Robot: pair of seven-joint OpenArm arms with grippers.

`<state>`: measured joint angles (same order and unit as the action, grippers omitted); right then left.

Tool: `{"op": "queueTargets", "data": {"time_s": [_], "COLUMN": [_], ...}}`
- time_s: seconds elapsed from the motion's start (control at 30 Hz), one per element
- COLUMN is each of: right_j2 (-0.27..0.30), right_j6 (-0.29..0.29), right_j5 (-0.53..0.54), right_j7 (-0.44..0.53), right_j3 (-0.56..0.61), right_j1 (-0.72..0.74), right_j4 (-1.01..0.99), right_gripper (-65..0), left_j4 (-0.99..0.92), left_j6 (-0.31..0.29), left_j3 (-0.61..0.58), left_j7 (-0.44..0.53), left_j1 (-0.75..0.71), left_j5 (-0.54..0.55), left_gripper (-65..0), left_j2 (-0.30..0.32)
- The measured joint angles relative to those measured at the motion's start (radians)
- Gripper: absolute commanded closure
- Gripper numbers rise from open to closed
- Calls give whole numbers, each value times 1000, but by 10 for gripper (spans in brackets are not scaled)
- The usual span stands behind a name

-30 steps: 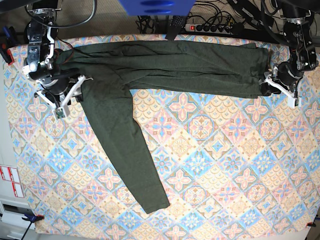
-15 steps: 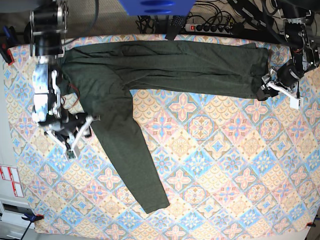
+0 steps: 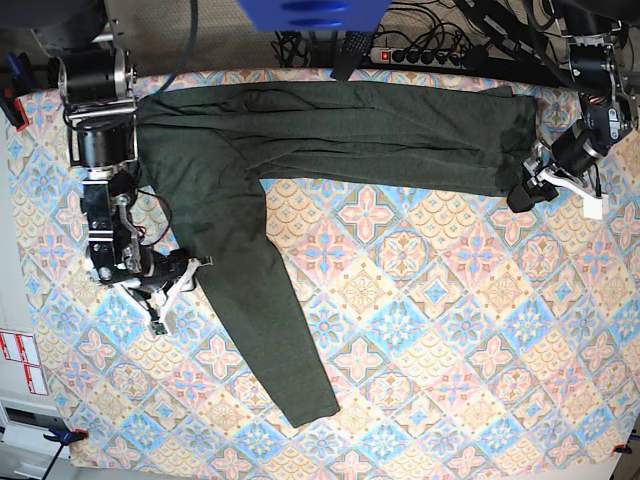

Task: Fold the T-shirt properly
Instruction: 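Release the side edge and move the right gripper to the trailing sleeve, then grasp the sleeve with the right gripper and lift it onto the body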

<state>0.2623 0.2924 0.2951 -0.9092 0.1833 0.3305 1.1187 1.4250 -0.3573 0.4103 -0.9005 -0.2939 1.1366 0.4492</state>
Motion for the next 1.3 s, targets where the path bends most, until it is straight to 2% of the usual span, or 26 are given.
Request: {"op": "queueTargets", "data": {"time_s": [0.13, 0.37, 0.53, 0.73, 0.93, 1.23, 1.3], "right_j2": [-51, -27, -44, -35, -37, -35, -29], "right_j6": [11, -5, 8, -1, 3, 11, 10], "right_j5": [15, -4, 5, 1, 5, 20, 23], "right_j7": [47, 107, 129, 134, 200, 238, 246], "right_j3": [10, 5, 7, 5, 5, 5, 39], "right_j1": [21, 21, 31, 30, 28, 40, 43], "right_j4": [-95, -171, -172, -203, -247, -309, -316], "right_gripper": [-237, -237, -237, -237, -237, -237, -232], "left_j4": [0, 0, 0, 0, 0, 0, 0], "left_j6": [1, 1, 1, 1, 0, 0, 0], "left_j3": [0, 0, 0, 0, 0, 0, 0], "left_j7": [-1, -1, -1, -1, -36, -35, -36], "left_j1": [0, 0, 0, 0, 0, 0, 0], "left_j5": [8, 8, 8, 8, 8, 8, 8], "left_gripper": [-342, -342, -342, -342, -342, -342, -342], "left_j2": [0, 0, 0, -1, 0, 0, 0]}}
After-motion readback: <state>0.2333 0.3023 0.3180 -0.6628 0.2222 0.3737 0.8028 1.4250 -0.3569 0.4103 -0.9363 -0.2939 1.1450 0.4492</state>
